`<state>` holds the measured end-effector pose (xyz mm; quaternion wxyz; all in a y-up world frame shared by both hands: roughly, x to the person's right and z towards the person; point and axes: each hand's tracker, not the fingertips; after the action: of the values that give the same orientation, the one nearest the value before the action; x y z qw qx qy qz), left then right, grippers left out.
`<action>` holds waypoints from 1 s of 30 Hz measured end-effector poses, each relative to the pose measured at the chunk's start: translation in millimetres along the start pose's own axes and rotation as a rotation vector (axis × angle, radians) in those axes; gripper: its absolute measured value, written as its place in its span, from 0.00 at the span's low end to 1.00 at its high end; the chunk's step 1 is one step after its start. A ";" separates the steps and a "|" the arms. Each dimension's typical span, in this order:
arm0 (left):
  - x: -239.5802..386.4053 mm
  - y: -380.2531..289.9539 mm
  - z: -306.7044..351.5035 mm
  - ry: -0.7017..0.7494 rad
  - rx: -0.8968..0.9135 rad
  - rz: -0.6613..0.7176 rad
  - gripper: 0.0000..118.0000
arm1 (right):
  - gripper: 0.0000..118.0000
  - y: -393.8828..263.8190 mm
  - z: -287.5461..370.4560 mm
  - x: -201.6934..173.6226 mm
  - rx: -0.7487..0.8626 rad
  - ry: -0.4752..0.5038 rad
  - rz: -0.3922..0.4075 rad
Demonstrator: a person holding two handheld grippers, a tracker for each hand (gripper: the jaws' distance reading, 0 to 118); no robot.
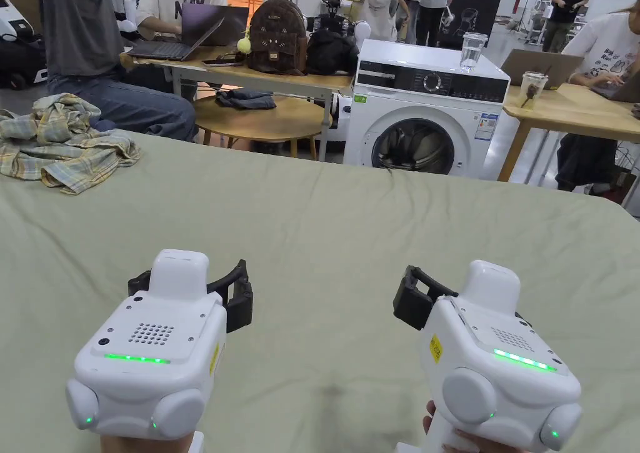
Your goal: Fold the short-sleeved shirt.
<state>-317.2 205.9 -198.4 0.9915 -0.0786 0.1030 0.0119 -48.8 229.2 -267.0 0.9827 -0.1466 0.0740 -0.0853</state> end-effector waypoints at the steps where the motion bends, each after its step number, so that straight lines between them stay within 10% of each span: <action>1: -0.3 0.4 -0.1 0.001 -0.002 0.001 0.60 | 0.76 0.1 -0.2 -0.1 -0.004 -0.002 0.002; 30: -12.2 5.5 -1.6 0.035 0.031 -0.015 0.60 | 0.76 -9.0 -7.3 -2.1 0.108 -0.096 0.171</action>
<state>-329.6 211.0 -198.3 0.9907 -0.0643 0.1198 0.0013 -53.5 219.1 -271.0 0.9953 -0.0907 0.0342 0.0023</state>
